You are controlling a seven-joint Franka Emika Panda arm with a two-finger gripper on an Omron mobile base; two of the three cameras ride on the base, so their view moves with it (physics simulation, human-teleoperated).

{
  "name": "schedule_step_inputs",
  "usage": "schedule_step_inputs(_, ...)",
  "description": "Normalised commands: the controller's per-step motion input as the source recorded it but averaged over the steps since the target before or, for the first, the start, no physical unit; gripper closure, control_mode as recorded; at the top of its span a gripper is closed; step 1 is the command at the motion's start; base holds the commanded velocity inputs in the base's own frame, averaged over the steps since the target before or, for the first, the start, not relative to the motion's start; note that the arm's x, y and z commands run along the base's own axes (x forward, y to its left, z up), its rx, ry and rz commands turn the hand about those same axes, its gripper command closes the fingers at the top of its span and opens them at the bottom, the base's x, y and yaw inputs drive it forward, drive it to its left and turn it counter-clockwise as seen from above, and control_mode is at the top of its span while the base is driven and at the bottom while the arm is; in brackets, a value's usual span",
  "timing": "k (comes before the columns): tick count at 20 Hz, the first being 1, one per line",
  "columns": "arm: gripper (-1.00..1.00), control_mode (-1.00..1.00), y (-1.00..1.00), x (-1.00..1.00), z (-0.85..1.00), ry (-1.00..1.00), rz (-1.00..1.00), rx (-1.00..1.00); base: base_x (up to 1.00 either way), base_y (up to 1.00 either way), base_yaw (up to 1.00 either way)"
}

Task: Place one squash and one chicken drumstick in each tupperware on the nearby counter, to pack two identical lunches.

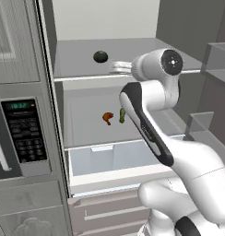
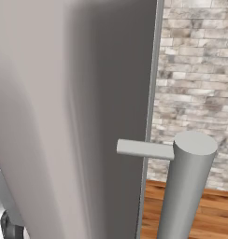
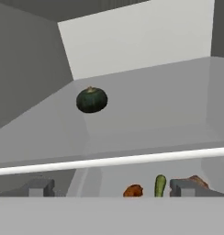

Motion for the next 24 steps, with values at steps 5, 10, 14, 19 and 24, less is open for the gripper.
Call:
schedule_step_inputs(5, -1.0, -1.0, 0.21, 0.31, 0.2, 0.04, 0.0, 0.02, 0.0, 0.0, 0.0)
schedule_step_inputs(10, -1.0, -1.0, 0.09, 0.61, -0.04, 0.13, 0.02, 0.0, 0.0, 0.0, 0.0)
schedule_step_inputs(14, -1.0, -1.0, 0.03, 0.71, -0.07, 0.16, 0.03, 0.0, 0.0, 0.0, 0.0)
schedule_step_inputs(19, -1.0, -1.0, 0.25, 0.68, -0.09, 0.09, 0.0, 0.0, 0.0, 0.0, 0.0)
schedule_step_inputs(24, -1.0, -1.0, 0.32, 0.5, -0.08, 0.0, 0.0, -0.01, 0.0, 0.0, 0.0)
